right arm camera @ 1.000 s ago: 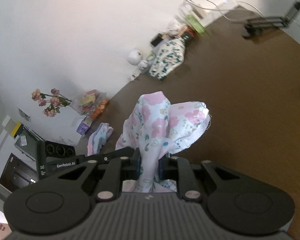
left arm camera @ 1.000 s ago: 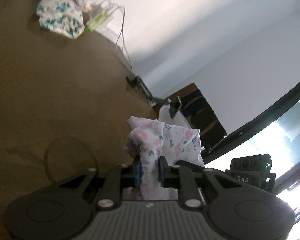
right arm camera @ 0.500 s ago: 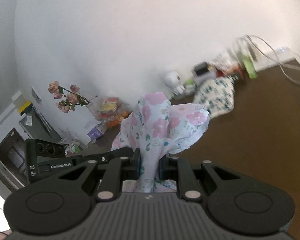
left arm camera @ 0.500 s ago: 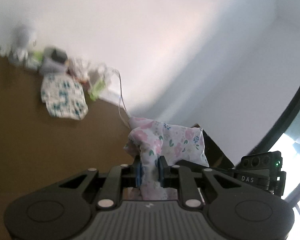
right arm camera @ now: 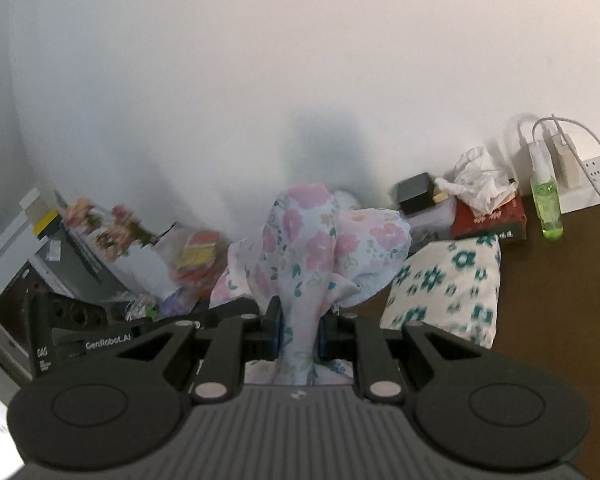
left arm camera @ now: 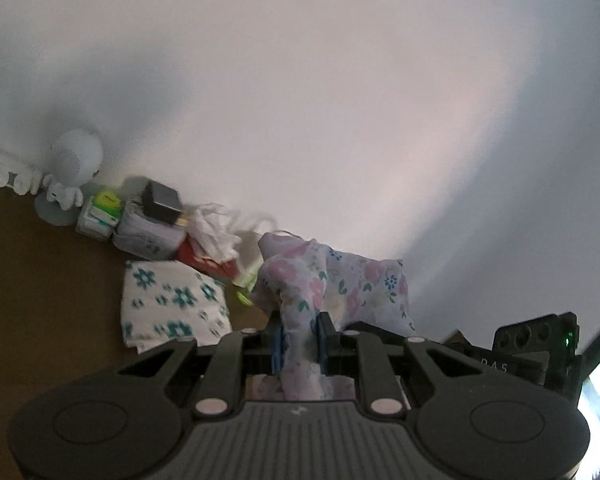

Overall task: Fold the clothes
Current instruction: 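Lift the folded dress with both grippers and carry it toward the clothes stack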

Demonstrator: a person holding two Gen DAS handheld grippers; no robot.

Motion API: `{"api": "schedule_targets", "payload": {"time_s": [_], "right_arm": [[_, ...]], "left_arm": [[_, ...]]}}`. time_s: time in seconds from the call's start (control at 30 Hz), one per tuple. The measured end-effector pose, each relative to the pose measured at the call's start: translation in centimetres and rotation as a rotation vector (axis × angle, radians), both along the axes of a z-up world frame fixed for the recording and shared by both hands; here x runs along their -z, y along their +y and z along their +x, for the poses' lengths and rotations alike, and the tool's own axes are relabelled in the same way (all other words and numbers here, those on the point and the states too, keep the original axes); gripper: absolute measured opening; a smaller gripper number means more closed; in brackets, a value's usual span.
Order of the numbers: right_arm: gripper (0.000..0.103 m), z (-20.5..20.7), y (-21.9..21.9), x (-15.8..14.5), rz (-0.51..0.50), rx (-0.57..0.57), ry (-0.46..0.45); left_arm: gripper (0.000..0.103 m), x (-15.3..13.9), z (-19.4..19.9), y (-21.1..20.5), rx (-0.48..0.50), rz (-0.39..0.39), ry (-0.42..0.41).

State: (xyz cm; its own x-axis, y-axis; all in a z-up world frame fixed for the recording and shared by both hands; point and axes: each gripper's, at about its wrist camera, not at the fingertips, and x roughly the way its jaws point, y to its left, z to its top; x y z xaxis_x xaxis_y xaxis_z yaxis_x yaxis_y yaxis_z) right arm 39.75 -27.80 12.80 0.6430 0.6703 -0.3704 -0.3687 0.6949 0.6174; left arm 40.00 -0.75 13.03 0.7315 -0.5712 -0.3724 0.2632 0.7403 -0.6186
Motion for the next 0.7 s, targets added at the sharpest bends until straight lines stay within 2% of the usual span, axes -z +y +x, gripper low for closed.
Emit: {"api": "schedule_targets", "payload": {"time_s": [0.13, 0.33, 0.53, 0.7], "right_arm": [[0.015, 5.5, -0.3, 2.7, 0.013, 0.01, 0.053], [0.015, 12.2, -1.0, 7.8, 0.041, 0.018, 0.136], [0.015, 15.5, -1.7, 12.5, 0.083, 0.031, 0.193], [0.015, 16.7, -2.0, 14.6, 0.115, 0.027, 0.206]], "left_arm": [[0.015, 0.4, 5.4, -1.5, -0.022, 0.012, 0.048], [0.015, 5.1, 11.5, -0.3, -0.034, -0.001, 0.121], [0.015, 9.7, 15.4, 1.2, -0.03, -0.066, 0.187], [0.016, 12.6, 16.8, 1.7, -0.037, -0.121, 0.224]]}}
